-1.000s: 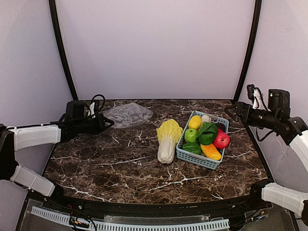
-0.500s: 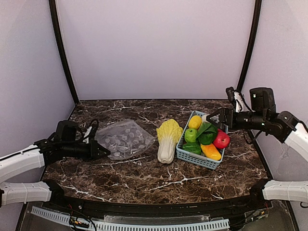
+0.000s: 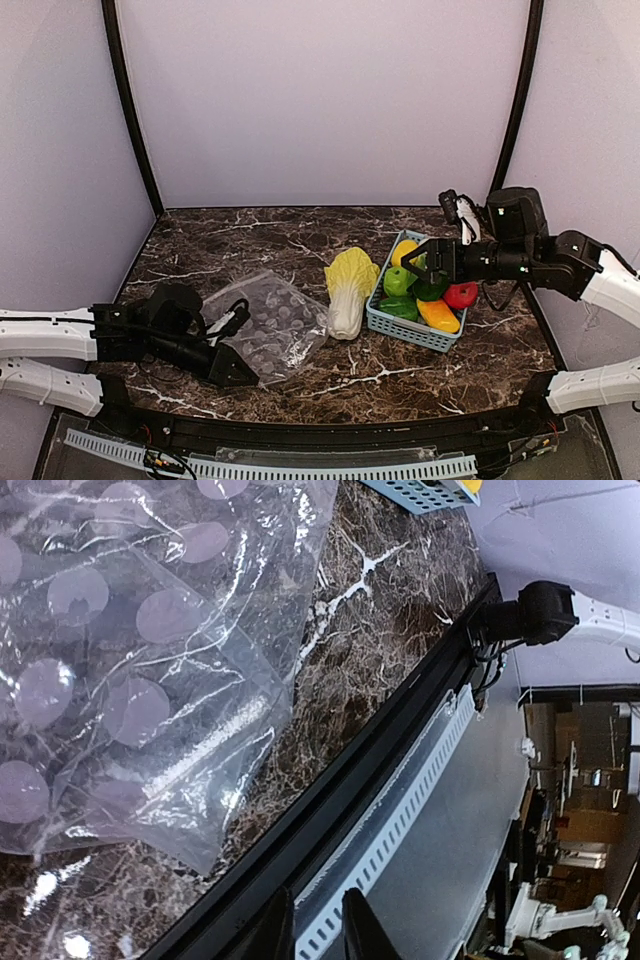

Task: Place the food in the zip-top bag and seal the zipper
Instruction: Move the zipper food storage bag to the center of the board, then pick up the zipper food storage bag at the center of the board.

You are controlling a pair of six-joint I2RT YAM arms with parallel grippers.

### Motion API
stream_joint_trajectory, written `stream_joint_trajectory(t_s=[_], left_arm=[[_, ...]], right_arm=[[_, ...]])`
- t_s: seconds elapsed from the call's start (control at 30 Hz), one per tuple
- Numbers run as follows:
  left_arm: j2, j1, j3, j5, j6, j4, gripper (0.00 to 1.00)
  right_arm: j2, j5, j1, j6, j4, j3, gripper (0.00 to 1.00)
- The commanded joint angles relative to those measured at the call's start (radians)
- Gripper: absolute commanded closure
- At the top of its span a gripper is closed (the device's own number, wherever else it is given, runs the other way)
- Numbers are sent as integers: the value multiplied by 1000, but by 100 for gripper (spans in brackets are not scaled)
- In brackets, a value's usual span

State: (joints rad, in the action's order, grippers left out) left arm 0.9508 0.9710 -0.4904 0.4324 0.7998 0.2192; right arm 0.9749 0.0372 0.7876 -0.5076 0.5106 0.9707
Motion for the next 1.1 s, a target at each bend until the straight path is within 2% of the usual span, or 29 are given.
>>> stream_joint_trajectory(t_s=[0.0, 0.03, 0.07, 0.13, 0.17, 0.2, 0.27, 0.53, 0.67, 0.83, 0.93, 1.07], left_arm=[[12, 42, -50, -42, 62, 19, 71], [7, 43, -60, -54, 60, 37, 64], [2, 43, -88, -89, 56, 94, 52], [-21, 42, -136, -158, 30, 195, 38], [-27, 41, -153, -185, 23, 267, 34], [-41, 41, -183, -235, 12, 296, 27], [-61, 24, -214, -265, -3, 340, 20], [-37, -256, -250, -234, -130, 330, 16], [17, -435, -204, -210, -131, 201, 17], [67, -566, -123, -243, -88, 23, 18], [86, -673, -58, -213, -54, -77, 18], [91, -725, 15, -235, -20, -141, 20]], right_arm=[[-24, -76, 36, -30, -32, 7, 9], [-31, -82, 40, -31, -31, 5, 9], [-41, -88, 43, -34, -29, 4, 9], [-58, -97, 46, -34, -25, 2, 9], [-66, -100, 47, -34, -21, 2, 9], [-70, -103, 47, -34, -17, 1, 9], [-76, -110, 47, -32, -7, 0, 9], [-59, -105, 49, -35, 0, 10, 9], [-65, -110, 53, -41, 1, 10, 9], [-84, -123, 53, -49, 19, 15, 9], [-93, -131, 53, -51, 27, 16, 9], [-101, -137, 53, -57, 32, 8, 9]])
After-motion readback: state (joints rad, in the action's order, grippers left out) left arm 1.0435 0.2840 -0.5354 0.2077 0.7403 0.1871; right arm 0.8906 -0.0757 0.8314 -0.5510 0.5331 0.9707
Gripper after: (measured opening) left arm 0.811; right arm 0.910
